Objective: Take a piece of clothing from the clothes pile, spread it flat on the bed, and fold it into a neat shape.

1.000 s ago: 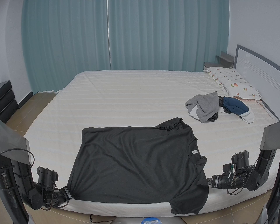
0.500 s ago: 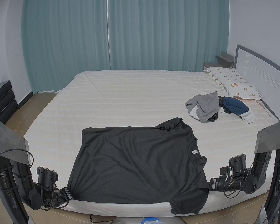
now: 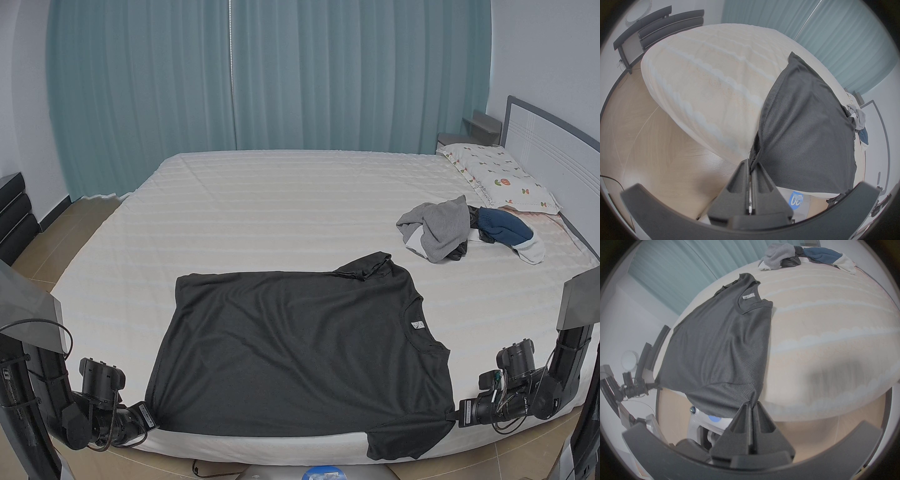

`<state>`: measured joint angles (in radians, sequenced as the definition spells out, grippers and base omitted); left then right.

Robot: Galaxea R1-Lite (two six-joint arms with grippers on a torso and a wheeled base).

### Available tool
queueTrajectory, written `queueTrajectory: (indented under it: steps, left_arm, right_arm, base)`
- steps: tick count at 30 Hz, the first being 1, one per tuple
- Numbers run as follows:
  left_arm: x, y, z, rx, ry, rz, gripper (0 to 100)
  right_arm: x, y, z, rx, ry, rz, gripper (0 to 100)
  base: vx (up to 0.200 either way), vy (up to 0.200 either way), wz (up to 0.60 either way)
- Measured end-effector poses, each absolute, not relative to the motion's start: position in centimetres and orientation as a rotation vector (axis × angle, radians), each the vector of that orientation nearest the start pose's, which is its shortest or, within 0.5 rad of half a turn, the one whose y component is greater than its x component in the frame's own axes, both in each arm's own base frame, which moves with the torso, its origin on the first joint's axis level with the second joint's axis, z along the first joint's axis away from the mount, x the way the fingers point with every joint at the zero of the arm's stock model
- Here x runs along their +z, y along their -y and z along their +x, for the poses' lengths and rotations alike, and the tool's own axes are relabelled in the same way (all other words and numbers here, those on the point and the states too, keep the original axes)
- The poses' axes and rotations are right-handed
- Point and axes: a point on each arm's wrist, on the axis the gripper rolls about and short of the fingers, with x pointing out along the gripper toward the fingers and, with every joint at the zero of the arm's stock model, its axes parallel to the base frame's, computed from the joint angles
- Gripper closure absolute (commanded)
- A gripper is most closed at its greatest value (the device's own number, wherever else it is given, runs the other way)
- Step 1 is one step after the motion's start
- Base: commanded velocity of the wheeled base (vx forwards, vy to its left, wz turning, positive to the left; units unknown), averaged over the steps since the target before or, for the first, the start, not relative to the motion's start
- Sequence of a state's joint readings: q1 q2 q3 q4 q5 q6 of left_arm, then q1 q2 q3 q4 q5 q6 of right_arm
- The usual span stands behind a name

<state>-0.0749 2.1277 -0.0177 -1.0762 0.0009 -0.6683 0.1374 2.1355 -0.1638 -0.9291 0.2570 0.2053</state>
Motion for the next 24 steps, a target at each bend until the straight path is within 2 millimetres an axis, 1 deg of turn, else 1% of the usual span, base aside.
queueTrajectory:
  steps: [3,10,15,16,17,24]
  left_arm:
    - [-2.3,1.4,18.3,0.284,-1.042,-0.558,100]
    - [-2.5,1.4,17.8,0.277,-1.090,-0.517,100]
    - [-2.5,1.5,17.8,0.276,-1.097,-0.513,100]
    - [-2.5,1.5,17.8,0.276,-1.095,-0.514,100]
    - [-2.5,1.5,17.8,0.274,-1.091,-0.515,0]
    - [-2.4,1.5,17.9,0.271,-1.077,-0.519,0]
  right_arm:
    - [-2.3,-3.4,20.7,0.262,-1.085,0.204,100]
    - [-2.2,-3.3,20.1,0.263,-1.095,0.163,100]
    - [-2.3,-3.2,19.8,0.274,-1.098,0.115,100]
    - [-2.3,-3.2,19.8,0.274,-1.097,0.112,0]
    - [-2.3,-3.2,19.9,0.271,-1.096,0.112,0]
    - [-2.3,-3.0,20.2,0.262,-1.082,0.117,0]
  base:
    - [0.000,0.000,0.00]
    - [0.000,0.000,0.00]
    - [0.000,0.000,0.00]
    - [0.000,0.000,0.00]
    - [0.000,0.000,0.00]
    - [0.000,0.000,0.00]
